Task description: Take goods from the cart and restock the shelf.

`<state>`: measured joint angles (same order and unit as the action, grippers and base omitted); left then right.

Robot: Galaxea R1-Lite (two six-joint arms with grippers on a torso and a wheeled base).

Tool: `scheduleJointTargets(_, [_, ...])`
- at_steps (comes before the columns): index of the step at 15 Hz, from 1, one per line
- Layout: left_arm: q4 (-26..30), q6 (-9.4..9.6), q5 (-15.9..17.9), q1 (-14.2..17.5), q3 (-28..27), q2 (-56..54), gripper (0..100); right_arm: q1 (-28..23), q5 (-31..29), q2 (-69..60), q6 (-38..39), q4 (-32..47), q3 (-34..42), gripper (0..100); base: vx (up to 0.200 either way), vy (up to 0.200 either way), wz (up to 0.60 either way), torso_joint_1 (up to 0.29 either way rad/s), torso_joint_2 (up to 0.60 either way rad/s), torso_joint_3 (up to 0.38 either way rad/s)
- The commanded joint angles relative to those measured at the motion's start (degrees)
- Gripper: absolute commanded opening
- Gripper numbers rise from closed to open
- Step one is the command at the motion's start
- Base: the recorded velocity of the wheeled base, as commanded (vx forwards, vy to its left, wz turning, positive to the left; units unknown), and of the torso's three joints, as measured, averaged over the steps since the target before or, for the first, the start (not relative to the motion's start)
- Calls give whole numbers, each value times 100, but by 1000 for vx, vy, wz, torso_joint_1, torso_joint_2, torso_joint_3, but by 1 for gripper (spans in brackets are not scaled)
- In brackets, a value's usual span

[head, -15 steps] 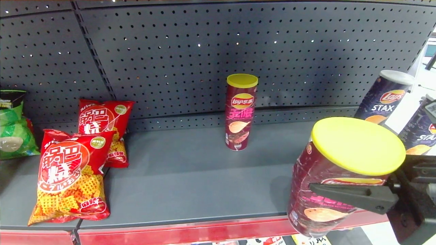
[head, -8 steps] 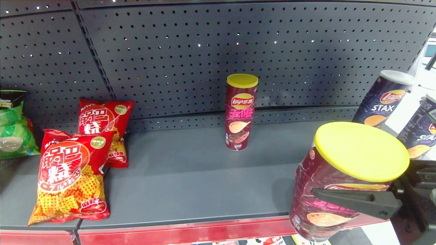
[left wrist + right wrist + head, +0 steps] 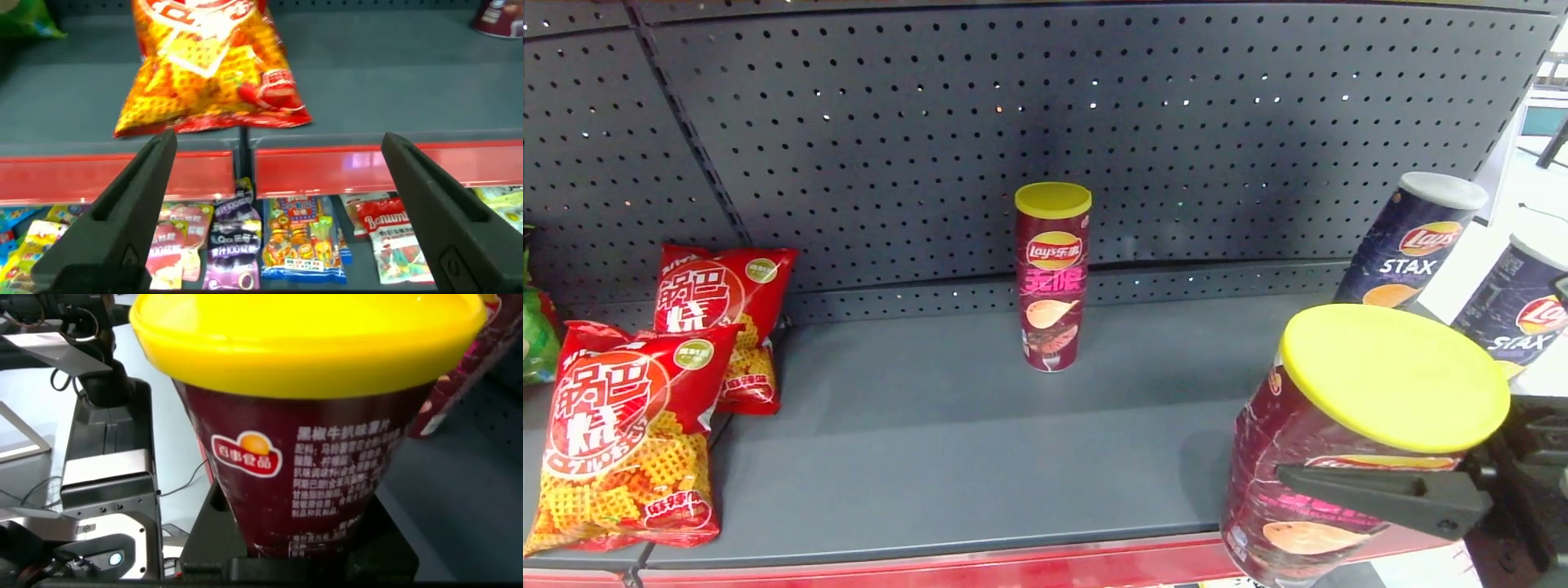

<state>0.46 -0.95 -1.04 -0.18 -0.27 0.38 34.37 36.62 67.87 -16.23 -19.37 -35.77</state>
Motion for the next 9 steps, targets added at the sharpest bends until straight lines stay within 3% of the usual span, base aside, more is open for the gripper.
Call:
scheduleJointTargets(1, [-2,-2,-2,9,0,6,100,0,3,-28,-3,-5,8,0,0,0,0,0,0,0])
scheduleJointTargets(9, [-2,-2,-2,9,0,-3,100,0,3,-28,5,-5,8,0,0,0,0,0,0,0])
